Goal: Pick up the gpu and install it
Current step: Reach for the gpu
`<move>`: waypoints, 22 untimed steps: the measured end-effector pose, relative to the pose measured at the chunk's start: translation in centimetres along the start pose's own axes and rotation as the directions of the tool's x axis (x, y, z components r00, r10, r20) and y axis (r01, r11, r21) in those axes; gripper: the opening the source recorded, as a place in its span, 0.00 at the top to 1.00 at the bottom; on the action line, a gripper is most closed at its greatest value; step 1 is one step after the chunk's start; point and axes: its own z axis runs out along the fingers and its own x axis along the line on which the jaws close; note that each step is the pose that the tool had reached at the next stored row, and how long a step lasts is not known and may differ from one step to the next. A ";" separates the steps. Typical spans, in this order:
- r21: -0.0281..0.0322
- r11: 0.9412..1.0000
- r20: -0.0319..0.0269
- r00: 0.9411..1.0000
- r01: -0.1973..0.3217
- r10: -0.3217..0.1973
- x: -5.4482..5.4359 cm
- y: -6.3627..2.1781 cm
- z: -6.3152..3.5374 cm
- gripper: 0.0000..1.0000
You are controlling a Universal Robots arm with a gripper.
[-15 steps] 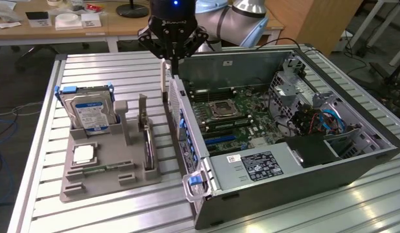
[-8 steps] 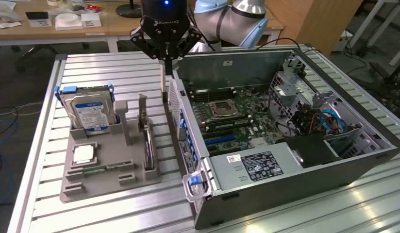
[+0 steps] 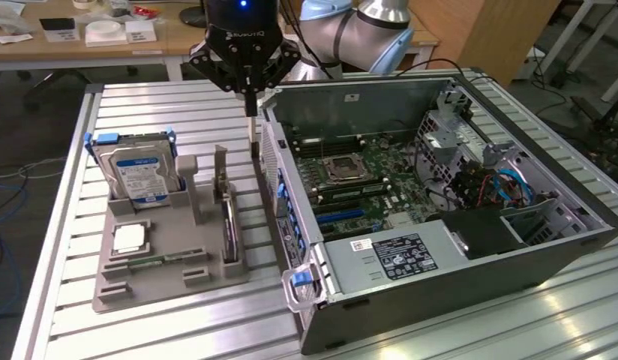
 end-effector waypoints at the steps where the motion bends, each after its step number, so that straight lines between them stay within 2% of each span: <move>1: 0.000 1.000 0.001 1.000 0.000 0.000 0.1 0.00 -0.01 0.89; 6: 0.000 1.000 0.002 1.000 0.000 0.000 0.7 0.02 -0.03 0.89; 20: 0.000 1.000 0.002 1.000 0.000 0.000 0.7 0.02 -0.03 0.89; 22: 0.000 1.000 0.002 1.000 0.000 0.000 1.1 -0.01 -0.05 0.89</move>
